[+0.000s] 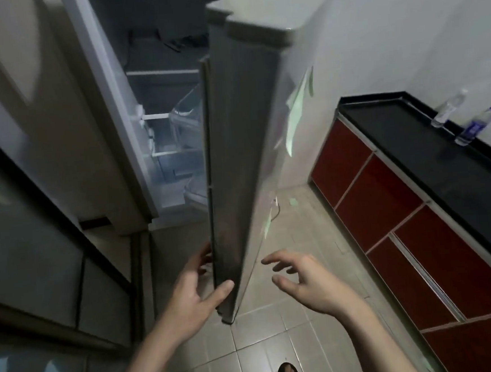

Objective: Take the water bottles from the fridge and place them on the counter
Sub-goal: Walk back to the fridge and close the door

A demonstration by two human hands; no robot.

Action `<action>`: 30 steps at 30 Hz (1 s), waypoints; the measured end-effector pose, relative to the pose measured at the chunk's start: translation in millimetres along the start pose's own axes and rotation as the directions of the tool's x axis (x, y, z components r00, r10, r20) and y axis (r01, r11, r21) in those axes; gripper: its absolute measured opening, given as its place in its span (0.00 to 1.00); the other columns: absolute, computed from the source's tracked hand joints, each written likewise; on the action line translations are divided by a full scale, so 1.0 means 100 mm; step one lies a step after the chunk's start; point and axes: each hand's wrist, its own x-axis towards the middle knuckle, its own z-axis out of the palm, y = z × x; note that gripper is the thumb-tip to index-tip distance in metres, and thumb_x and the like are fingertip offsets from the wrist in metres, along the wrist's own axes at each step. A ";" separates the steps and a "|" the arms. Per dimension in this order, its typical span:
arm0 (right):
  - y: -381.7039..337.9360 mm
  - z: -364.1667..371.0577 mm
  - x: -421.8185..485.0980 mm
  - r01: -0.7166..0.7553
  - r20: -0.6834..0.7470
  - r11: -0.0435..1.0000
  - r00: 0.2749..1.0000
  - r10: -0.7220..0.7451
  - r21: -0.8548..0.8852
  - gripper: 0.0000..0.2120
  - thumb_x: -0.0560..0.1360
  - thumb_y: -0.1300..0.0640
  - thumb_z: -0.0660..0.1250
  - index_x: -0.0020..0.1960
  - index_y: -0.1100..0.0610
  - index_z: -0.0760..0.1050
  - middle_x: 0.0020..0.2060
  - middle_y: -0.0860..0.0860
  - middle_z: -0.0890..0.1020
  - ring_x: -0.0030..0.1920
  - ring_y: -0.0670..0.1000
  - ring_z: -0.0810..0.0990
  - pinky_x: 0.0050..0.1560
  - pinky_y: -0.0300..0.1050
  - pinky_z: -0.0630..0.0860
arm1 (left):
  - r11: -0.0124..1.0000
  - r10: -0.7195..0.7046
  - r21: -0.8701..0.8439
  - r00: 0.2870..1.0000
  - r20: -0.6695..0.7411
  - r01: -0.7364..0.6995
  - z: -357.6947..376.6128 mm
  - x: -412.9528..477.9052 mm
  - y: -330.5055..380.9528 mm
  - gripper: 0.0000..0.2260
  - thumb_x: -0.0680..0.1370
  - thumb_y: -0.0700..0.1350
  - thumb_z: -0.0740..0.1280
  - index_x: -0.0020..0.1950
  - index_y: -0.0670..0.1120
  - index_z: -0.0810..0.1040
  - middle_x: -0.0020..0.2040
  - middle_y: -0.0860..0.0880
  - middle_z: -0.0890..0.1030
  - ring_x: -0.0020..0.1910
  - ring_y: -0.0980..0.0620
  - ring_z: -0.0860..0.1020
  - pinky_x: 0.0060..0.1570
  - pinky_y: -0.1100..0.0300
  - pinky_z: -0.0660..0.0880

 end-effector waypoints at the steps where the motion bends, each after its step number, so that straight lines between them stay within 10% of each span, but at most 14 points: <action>1: -0.06 -0.03 0.12 0.034 -0.007 0.999 0.999 -0.034 -0.017 0.16 0.78 0.55 0.65 0.65 0.46 0.76 0.60 0.42 0.80 0.58 0.39 0.78 0.60 0.39 0.76 | 0.999 -0.025 0.036 0.999 -0.022 0.026 -0.04 0.01 -0.02 0.33 0.67 0.70 0.69 0.68 0.71 0.59 0.70 0.55 0.73 0.69 0.56 0.72 0.68 0.56 0.69; 5: -0.30 -0.14 0.62 0.159 -0.018 0.979 0.986 -0.163 -0.130 0.14 0.77 0.59 0.65 0.60 0.51 0.80 0.56 0.45 0.84 0.54 0.42 0.81 0.57 0.38 0.76 | 0.989 -0.127 0.056 0.974 -0.189 0.140 -0.20 0.13 -0.08 0.47 0.60 0.77 0.67 0.75 0.62 0.57 0.70 0.58 0.68 0.70 0.57 0.68 0.68 0.56 0.66; 12: -0.69 -0.37 1.52 0.210 0.062 0.915 0.978 -0.202 -0.345 0.09 0.76 0.55 0.66 0.54 0.50 0.80 0.48 0.50 0.86 0.51 0.54 0.83 0.52 0.51 0.80 | 0.970 -0.087 0.187 0.936 -0.341 0.159 -0.68 0.62 -0.20 0.31 0.72 0.56 0.74 0.70 0.53 0.64 0.61 0.53 0.79 0.62 0.52 0.78 0.59 0.61 0.72; 20: -0.88 -0.64 2.20 0.193 0.016 0.780 0.973 -0.229 -0.595 0.11 0.74 0.52 0.61 0.51 0.49 0.81 0.47 0.53 0.85 0.51 0.60 0.82 0.44 0.50 0.79 | 0.913 -0.084 0.335 0.911 -0.405 0.233 -1.24 1.06 -0.31 0.30 0.72 0.57 0.72 0.69 0.49 0.64 0.64 0.45 0.80 0.63 0.43 0.78 0.59 0.48 0.77; 30: -0.91 -0.72 2.91 0.335 0.011 0.767 0.919 -0.393 -0.547 0.08 0.69 0.50 0.61 0.39 0.53 0.76 0.35 0.54 0.82 0.41 0.61 0.80 0.36 0.46 0.72 | 0.940 -0.192 0.153 0.846 -0.497 0.304 -1.66 1.74 -0.41 0.39 0.65 0.60 0.76 0.71 0.49 0.65 0.63 0.55 0.78 0.65 0.51 0.76 0.62 0.58 0.72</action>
